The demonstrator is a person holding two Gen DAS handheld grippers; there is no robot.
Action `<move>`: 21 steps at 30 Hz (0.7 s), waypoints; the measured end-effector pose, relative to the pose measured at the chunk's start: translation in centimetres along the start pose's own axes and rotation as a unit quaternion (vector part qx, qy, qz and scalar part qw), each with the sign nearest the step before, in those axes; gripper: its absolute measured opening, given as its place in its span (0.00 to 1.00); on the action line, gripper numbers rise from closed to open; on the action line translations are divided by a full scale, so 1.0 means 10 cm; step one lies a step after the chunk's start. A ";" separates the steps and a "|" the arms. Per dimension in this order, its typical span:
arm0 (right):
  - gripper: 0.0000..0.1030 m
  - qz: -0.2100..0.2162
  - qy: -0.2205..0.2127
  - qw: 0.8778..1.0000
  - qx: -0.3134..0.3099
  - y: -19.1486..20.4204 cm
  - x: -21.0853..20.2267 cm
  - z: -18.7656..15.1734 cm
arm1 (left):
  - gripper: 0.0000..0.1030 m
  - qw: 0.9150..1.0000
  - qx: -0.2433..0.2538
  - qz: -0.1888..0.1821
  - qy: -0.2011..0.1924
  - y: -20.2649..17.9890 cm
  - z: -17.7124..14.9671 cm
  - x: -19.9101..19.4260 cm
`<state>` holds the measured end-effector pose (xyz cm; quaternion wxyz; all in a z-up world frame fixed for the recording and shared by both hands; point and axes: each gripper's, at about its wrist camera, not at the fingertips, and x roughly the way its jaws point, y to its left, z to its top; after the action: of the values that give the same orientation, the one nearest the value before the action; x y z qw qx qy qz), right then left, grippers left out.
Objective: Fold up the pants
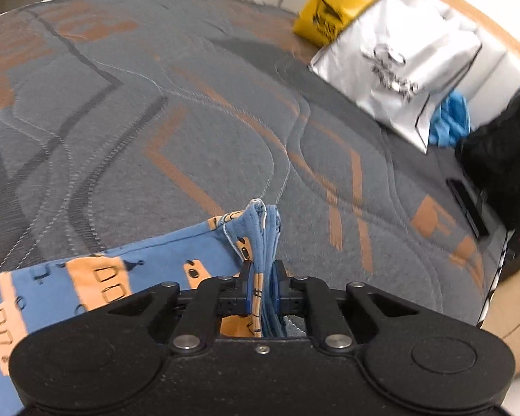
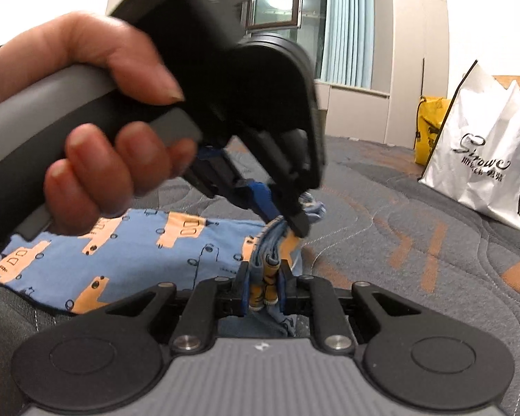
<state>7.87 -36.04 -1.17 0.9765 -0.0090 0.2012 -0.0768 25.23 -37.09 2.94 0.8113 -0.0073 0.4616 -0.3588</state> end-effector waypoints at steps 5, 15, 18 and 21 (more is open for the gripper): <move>0.17 0.014 -0.029 0.999 0.016 0.13 -0.24 0.08 | 0.10 0.999 -0.029 -0.013 -0.042 0.18 -0.06 -0.47; 0.17 0.079 -0.068 0.994 -0.010 0.83 -0.60 0.26 | 0.10 0.992 -0.066 0.006 -0.104 0.89 -0.47 -1.42; 0.17 0.102 -0.060 0.993 -0.022 1.12 -0.60 0.25 | 0.10 0.991 -0.085 0.009 -0.106 1.20 -0.61 -1.56; 0.16 0.126 -0.040 0.991 -0.024 1.40 -0.56 0.20 | 0.10 0.989 -0.103 0.004 -0.105 1.54 -0.78 -1.64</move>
<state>5.66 -21.40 2.19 0.9852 -0.0104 0.1628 0.0519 23.04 -13.50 5.41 0.8517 -0.1269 0.4083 -0.3030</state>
